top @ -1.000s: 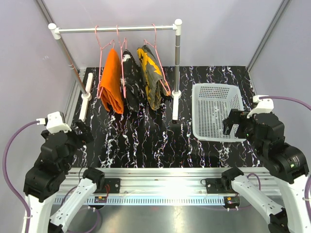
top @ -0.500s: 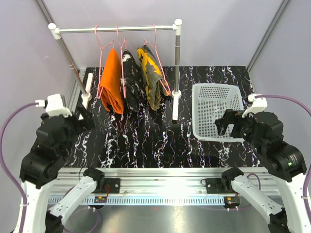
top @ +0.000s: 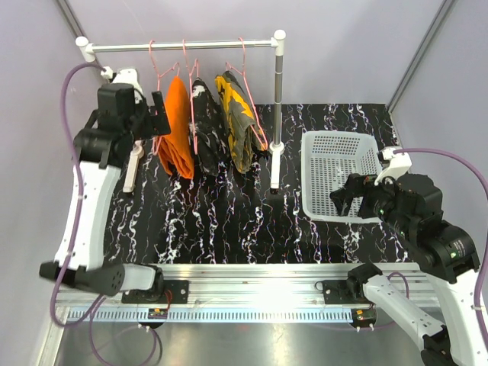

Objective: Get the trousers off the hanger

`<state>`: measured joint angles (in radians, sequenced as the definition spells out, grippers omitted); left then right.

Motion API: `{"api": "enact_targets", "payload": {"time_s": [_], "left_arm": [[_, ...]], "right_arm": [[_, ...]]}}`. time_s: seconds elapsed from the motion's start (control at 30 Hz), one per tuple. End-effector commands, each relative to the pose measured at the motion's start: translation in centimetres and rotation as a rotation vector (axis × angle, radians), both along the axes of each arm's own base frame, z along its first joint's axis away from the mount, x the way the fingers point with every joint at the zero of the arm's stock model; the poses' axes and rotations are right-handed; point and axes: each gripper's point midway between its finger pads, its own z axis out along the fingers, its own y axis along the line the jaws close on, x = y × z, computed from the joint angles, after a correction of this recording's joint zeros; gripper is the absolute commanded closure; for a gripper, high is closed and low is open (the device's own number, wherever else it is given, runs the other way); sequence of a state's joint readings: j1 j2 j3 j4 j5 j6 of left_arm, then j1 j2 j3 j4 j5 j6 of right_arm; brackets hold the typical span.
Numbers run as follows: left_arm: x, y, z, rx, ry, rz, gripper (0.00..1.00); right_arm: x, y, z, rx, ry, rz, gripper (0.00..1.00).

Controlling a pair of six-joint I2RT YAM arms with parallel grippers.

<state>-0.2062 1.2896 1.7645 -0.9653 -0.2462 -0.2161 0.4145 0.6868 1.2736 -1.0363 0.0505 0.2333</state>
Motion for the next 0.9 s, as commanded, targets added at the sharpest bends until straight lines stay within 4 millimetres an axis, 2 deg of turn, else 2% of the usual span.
{"api": "enact_targets", "payload": {"time_s": [0.0,0.03,0.1,0.13,0.17,0.3,0.5,0.53,0.7,0.87], "left_arm": [[1.0,-0.6,0.2,-0.021,0.048,-0.09,0.01],[2.2,-0.6,-0.9,-0.007,0.089,-0.09,0.01],[3.4,-0.4,-1.6,0.001,0.117,-0.086,0.03],[4.4,-0.7,-2.8,0.001,0.151,-0.095,0.04],[4.8,-0.7,-3.2,-0.003,0.159,-0.097,0.06],[6.4,-0.1,-4.9,-0.003,0.199,-0.074,0.27],[8.0,0.2,-7.2,-0.008,0.264,-0.069,0.65],[8.1,0.1,-7.2,-0.011,0.264,-0.067,0.78],[8.2,0.3,-5.6,-0.023,0.207,-0.042,1.0],[8.4,0.2,-3.4,-0.032,0.14,-0.047,1.0]], "right_arm": [[0.0,0.9,0.7,0.015,-0.028,0.052,0.01],[-0.1,0.9,0.8,0.018,-0.03,0.056,0.01],[-0.1,0.9,0.7,0.016,-0.033,0.056,0.0],[-0.2,0.9,0.7,0.019,-0.037,0.057,0.0],[-0.2,0.9,0.8,0.02,-0.039,0.057,0.0],[-0.5,1.7,0.6,0.045,-0.032,0.099,0.01],[-0.5,1.9,0.4,0.056,-0.024,0.105,0.01],[-0.5,2.0,0.4,0.059,-0.026,0.107,0.01],[-0.5,2.0,0.5,0.066,-0.031,0.104,0.0],[-0.3,2.3,0.1,0.067,-0.016,0.111,0.01]]}}
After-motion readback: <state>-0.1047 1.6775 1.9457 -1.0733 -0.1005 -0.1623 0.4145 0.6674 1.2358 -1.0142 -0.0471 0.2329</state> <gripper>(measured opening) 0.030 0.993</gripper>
